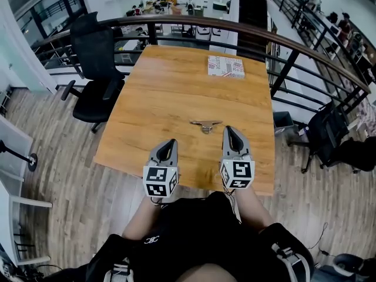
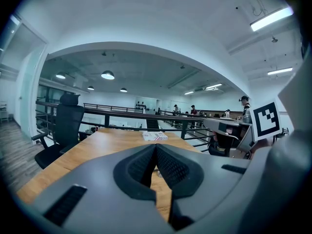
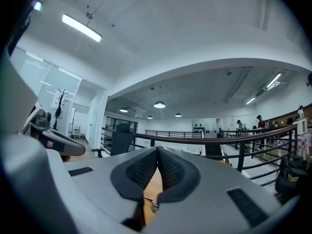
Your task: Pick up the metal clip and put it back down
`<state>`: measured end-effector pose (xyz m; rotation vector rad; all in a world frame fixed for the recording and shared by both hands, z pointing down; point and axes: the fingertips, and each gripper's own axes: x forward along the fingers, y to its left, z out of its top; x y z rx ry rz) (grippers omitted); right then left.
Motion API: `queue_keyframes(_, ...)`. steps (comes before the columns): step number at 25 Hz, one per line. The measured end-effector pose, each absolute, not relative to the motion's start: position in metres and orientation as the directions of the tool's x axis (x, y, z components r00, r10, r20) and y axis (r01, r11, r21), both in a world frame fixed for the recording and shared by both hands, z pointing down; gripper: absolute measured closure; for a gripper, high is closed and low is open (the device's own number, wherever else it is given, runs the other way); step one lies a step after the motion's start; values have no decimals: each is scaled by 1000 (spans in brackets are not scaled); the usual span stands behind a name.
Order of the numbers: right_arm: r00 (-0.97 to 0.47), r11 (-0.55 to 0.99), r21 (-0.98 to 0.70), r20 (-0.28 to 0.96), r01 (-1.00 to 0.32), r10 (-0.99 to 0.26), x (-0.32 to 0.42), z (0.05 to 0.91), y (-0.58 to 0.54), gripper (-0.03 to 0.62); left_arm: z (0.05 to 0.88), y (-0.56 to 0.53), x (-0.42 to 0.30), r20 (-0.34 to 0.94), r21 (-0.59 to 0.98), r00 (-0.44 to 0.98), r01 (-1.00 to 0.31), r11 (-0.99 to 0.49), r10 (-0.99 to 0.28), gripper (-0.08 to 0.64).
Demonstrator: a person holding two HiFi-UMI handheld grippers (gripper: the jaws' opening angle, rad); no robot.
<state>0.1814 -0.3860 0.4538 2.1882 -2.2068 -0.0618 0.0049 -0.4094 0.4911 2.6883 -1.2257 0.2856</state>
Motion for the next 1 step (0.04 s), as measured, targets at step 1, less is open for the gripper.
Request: queue_keyframes(1, -10, 10, 50, -3, -999, -1000, 180, 455, -386, 580, 491, -409, 3, 244, 77, 643, -759, -646, -726, 546)
